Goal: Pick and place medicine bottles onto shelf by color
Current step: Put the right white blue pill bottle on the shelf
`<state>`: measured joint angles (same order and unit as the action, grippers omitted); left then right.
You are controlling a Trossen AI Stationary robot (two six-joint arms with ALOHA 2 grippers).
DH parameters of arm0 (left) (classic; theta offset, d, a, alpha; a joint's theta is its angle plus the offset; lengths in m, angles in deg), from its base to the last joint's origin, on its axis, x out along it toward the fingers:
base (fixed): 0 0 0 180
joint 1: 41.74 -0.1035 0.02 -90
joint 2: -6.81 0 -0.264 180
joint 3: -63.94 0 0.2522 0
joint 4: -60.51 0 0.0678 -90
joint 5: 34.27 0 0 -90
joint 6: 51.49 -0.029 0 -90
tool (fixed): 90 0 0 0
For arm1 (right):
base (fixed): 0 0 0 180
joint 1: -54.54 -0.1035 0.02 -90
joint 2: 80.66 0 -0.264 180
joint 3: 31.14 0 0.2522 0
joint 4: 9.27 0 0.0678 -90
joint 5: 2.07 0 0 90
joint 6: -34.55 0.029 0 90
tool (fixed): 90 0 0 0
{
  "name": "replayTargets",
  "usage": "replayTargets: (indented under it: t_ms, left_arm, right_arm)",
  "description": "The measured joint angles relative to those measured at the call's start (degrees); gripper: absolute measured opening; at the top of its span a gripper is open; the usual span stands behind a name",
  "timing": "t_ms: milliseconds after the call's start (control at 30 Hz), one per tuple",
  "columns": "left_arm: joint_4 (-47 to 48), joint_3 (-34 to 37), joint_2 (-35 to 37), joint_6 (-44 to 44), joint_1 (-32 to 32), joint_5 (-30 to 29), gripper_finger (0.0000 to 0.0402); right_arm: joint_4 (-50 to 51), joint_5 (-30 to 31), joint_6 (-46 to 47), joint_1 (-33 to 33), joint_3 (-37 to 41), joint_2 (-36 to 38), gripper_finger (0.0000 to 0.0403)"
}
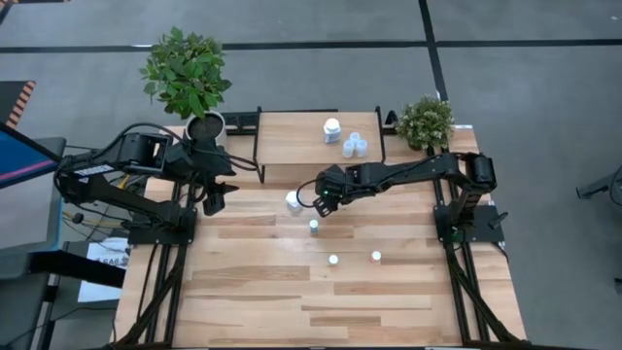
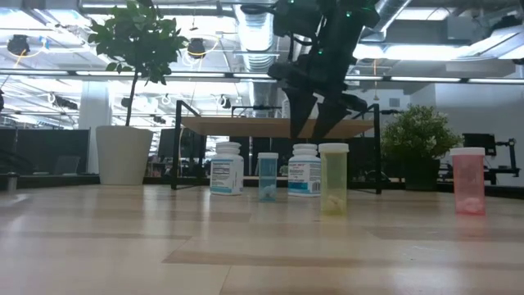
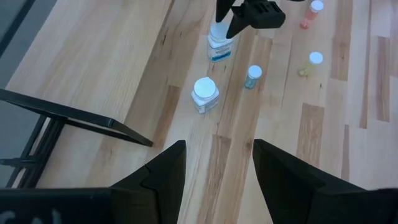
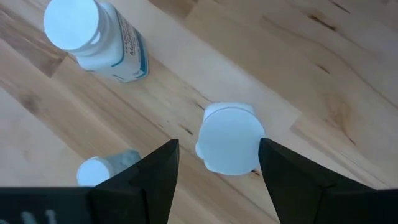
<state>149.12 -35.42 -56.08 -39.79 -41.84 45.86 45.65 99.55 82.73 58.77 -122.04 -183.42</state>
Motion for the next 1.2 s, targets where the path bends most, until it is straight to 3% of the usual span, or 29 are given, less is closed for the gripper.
replayTargets:
  t_ms: [433,700,900,1200]
  left_arm:
    - [0.0,0.0,0.0,0.0,0.0,0.0,0.0174]
    - [0.0,0.0,0.0,0.0,0.0,0.0,0.0174]
    - [0.0,0.0,0.0,0.0,0.0,0.0,0.0174]
    - [0.0,0.0,0.0,0.0,0.0,0.0,0.0174]
  right_arm:
    - [-1.0,0.9,0.0,0.0,-0.1,0.1,0.0245]
    - [3.2,0.4,-2.6,-0.1,-7.1,0.6,0.0245]
    - [3.2,-3.4,-10.7,0.1,-9.7,0.6,0.0245]
    - [3.4,-5.8,-11.4,0.1,-10.1,0.6,0.0244]
